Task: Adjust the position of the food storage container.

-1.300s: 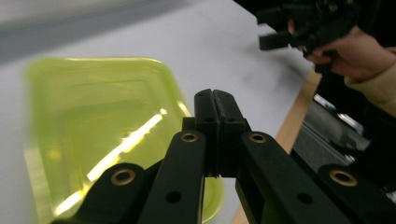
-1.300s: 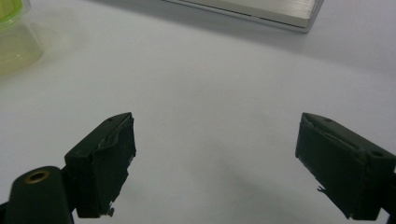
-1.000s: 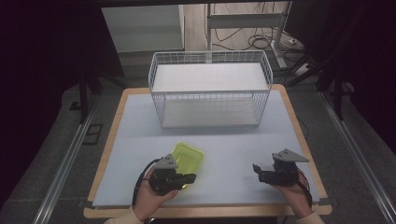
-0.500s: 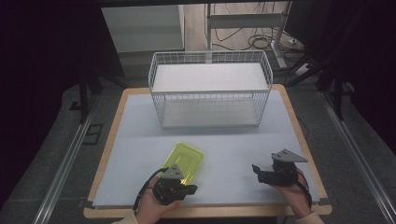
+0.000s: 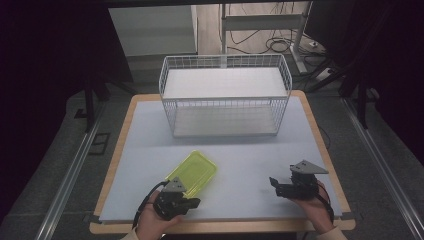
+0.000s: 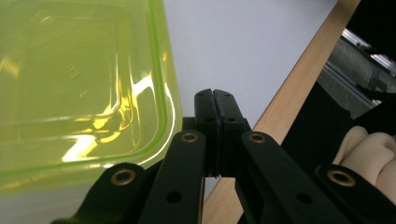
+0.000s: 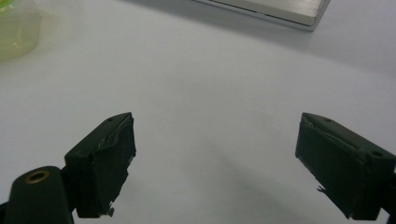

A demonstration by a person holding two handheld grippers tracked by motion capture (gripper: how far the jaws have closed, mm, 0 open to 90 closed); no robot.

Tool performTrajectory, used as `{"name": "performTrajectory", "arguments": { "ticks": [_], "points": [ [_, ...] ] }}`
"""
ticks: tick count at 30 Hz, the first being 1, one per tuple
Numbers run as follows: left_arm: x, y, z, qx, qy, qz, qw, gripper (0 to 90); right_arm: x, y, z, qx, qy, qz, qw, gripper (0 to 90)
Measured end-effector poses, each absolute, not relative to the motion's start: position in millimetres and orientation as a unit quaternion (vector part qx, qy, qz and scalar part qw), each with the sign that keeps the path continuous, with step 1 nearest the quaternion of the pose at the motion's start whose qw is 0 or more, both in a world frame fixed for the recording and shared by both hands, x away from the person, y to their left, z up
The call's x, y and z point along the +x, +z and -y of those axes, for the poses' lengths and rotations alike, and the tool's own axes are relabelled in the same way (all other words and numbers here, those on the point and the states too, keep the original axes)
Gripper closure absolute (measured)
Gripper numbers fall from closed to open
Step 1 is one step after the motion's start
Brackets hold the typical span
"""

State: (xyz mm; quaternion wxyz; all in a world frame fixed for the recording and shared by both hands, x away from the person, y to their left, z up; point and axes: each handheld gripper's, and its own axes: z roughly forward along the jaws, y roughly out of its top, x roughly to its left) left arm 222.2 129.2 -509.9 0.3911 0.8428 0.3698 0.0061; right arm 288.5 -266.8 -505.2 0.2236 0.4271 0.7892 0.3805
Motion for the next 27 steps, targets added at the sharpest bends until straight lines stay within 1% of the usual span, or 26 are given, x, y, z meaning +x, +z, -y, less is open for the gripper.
{"name": "performTrajectory", "arguments": {
  "ticks": [14,18,22,27],
  "points": [
    [223.9,-510.5,-168.2,0.82,0.015,-0.413,0.395,90.0,288.5,-504.9,266.3,0.426,0.38,-0.79,0.223,12.2],
    [224.5,-510.9,-173.3,0.819,0.016,-0.417,0.394,90.0,288.6,-504.9,266.6,0.427,0.383,-0.789,0.221,12.2],
    [226.9,-511.9,-178.2,0.822,0.033,-0.423,0.381,90.0,288.7,-505.3,266.3,0.427,0.381,-0.79,0.221,12.2],
    [231.3,-512.8,-182.9,0.818,0.035,-0.43,0.381,90.0,288.5,-505.4,265.9,0.427,0.38,-0.79,0.221,12.2]
  ]
}}
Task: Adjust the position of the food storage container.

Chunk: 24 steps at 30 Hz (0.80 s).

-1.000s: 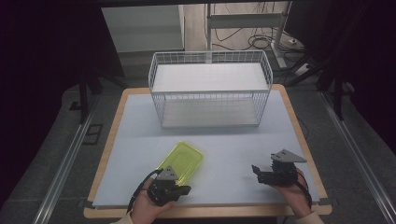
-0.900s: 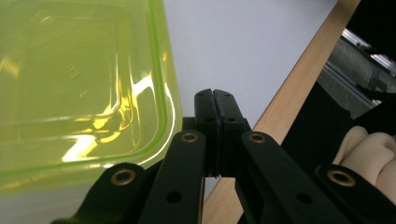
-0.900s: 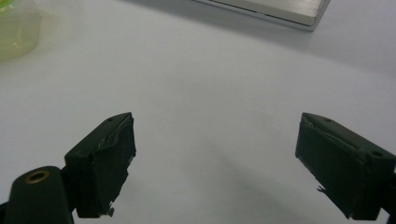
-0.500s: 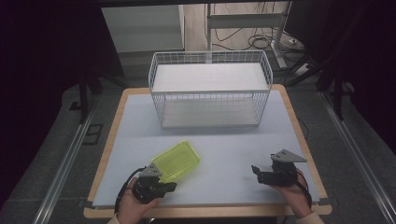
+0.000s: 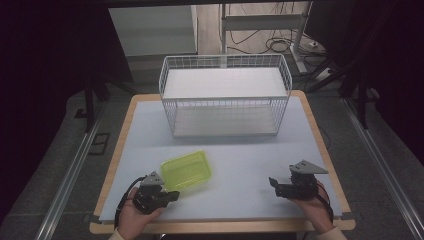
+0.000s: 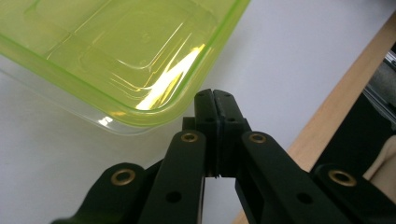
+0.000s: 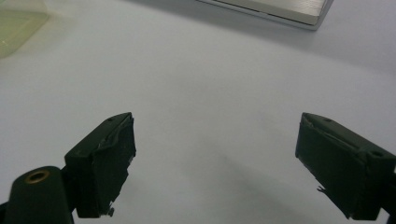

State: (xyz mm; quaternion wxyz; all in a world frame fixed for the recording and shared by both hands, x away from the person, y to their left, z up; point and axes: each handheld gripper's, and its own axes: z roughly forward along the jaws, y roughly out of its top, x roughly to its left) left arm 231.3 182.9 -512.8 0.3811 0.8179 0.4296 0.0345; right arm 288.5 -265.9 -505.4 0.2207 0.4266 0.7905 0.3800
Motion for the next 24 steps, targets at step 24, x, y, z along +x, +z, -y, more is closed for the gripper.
{"name": "performTrajectory", "arguments": {
  "ticks": [24],
  "points": [
    [251.0,-485.8,-232.9,0.755,0.062,-0.472,0.45,89.9,287.9,-506.6,263.4,0.425,0.377,-0.793,0.22,12.2]
  ]
}}
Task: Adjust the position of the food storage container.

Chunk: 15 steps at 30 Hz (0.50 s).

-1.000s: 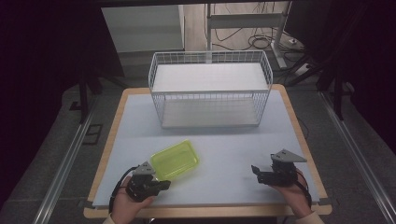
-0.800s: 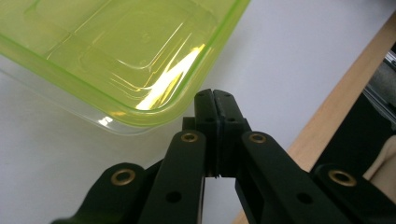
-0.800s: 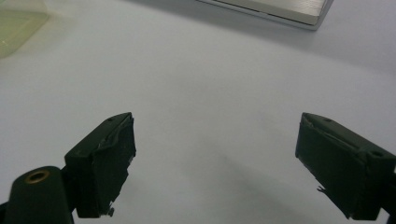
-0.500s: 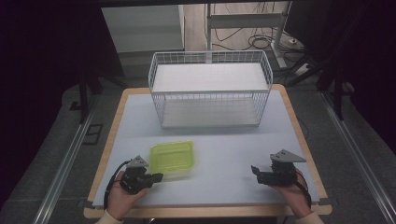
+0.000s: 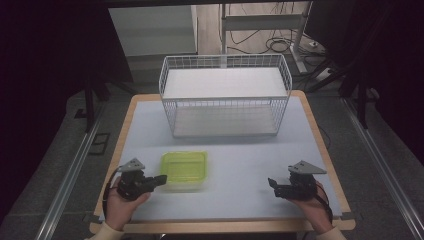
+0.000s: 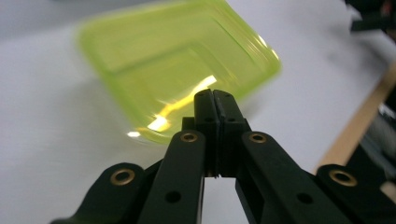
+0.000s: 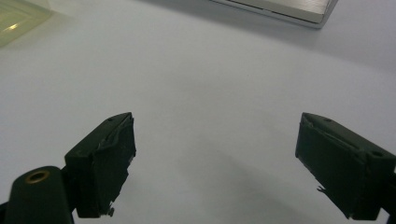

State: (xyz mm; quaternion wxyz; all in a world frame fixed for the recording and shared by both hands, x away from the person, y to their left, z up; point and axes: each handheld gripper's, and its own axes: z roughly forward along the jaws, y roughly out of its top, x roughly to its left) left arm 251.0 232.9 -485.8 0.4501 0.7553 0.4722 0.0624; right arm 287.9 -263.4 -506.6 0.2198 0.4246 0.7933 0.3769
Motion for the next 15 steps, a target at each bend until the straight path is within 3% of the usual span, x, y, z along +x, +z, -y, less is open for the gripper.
{"name": "performTrajectory", "arguments": {
  "ticks": [4,15],
  "points": [
    [263.3,-489.7,-254.0,0.739,0.091,-0.507,0.433,90.0,288.1,-506.4,263.5,0.426,0.377,-0.792,0.221,12.2],
    [295.3,-527.7,-261.8,0.727,0.039,-0.552,0.406,90.0,288.2,-507.0,262.6,0.425,0.374,-0.794,0.222,12.3]
  ]
}}
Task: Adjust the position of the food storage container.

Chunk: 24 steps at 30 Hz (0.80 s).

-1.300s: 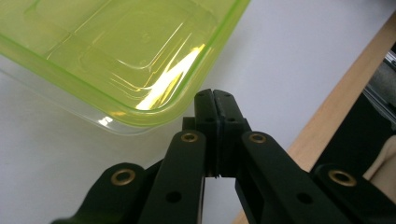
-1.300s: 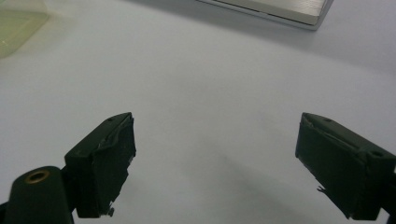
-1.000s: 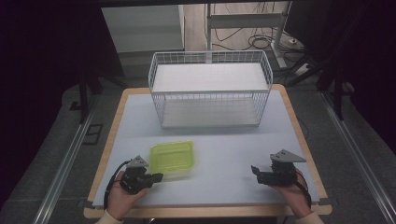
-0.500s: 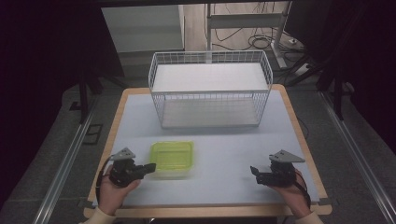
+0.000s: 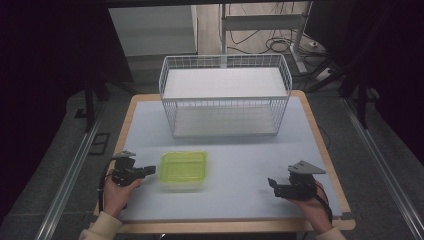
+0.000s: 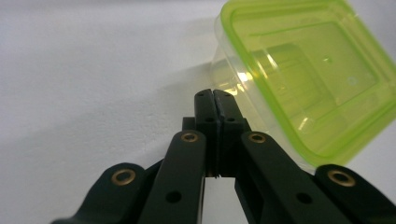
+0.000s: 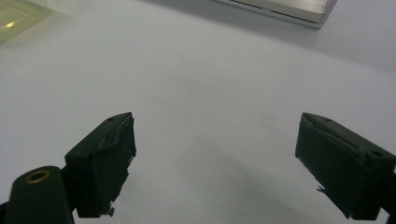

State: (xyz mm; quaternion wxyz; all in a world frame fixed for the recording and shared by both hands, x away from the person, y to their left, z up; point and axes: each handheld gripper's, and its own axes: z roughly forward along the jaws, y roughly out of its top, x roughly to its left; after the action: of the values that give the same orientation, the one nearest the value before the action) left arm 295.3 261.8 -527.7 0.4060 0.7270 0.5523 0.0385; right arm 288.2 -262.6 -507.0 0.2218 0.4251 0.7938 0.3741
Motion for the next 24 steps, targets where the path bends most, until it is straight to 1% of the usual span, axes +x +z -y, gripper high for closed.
{"name": "performTrajectory", "arguments": {
  "ticks": [8,19,24],
  "points": [
    [303.4,-540.8,-251.6,0.735,0.006,-0.545,0.404,90.0,286.8,-506.5,261.6,0.424,0.373,-0.795,0.221,12.3],
    [305.2,-541.8,-237.5,0.747,0.0,-0.532,0.397,90.0,287.3,-507.5,260.7,0.426,0.369,-0.796,0.222,12.3],
    [310.6,-540.7,-225.3,0.752,-0.004,-0.525,0.399,90.0,287.4,-508.0,259.8,0.425,0.369,-0.797,0.221,12.3]
  ]
}}
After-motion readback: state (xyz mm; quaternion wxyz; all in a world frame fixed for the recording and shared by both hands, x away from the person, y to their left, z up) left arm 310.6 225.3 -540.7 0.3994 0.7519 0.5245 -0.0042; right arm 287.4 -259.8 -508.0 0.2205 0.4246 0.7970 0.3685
